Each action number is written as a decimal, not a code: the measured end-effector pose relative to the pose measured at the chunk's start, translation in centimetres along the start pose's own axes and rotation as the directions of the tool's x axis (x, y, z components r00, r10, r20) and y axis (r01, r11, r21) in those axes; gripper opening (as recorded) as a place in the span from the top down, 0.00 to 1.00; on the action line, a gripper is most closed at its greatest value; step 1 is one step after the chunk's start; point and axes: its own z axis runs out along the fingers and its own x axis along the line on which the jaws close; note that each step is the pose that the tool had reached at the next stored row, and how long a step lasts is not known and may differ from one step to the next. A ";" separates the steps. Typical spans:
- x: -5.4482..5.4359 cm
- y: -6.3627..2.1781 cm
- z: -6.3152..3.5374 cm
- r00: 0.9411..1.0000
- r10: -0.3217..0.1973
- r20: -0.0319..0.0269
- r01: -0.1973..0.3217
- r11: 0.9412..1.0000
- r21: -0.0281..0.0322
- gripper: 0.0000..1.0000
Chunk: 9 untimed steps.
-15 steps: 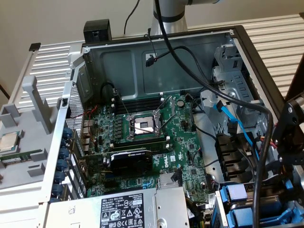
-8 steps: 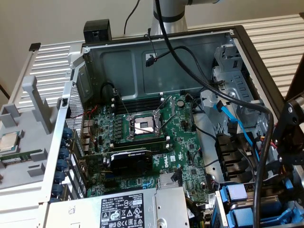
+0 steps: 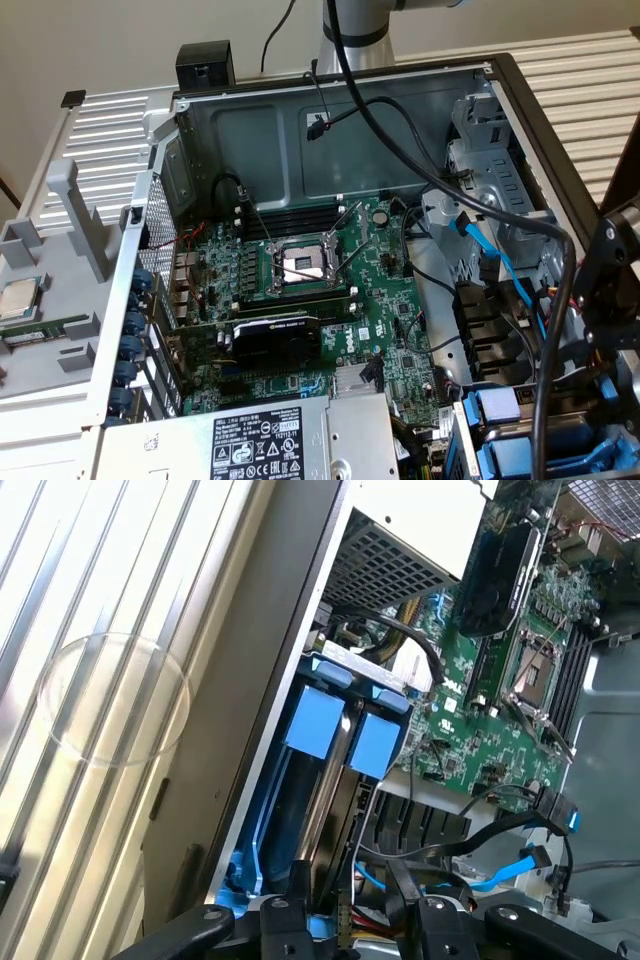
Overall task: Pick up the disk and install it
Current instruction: 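Insert the first disk wire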
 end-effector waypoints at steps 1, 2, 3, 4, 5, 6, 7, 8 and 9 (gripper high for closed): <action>0.0 0.00 0.01 1.000 0.000 0.000 0.000 1.000 0.000 0.57; 0.0 0.01 0.05 1.000 0.001 0.000 -0.001 1.000 0.000 0.57; 0.0 0.00 0.10 1.000 0.001 0.000 -0.001 1.000 0.001 0.57; 0.0 0.00 0.14 1.000 0.002 0.000 -0.002 1.000 0.001 0.57; 0.0 -0.01 0.17 1.000 0.002 0.000 -0.002 1.000 0.001 0.57; 0.0 -0.02 0.20 1.000 0.003 0.000 -0.003 1.000 0.002 0.57; -0.1 -0.04 0.25 1.000 0.004 0.000 -0.004 1.000 0.002 0.57; -0.1 -0.07 0.33 1.000 0.004 0.000 -0.004 1.000 0.002 0.57; -0.2 -0.09 0.37 1.000 0.005 0.000 -0.005 1.000 0.002 0.57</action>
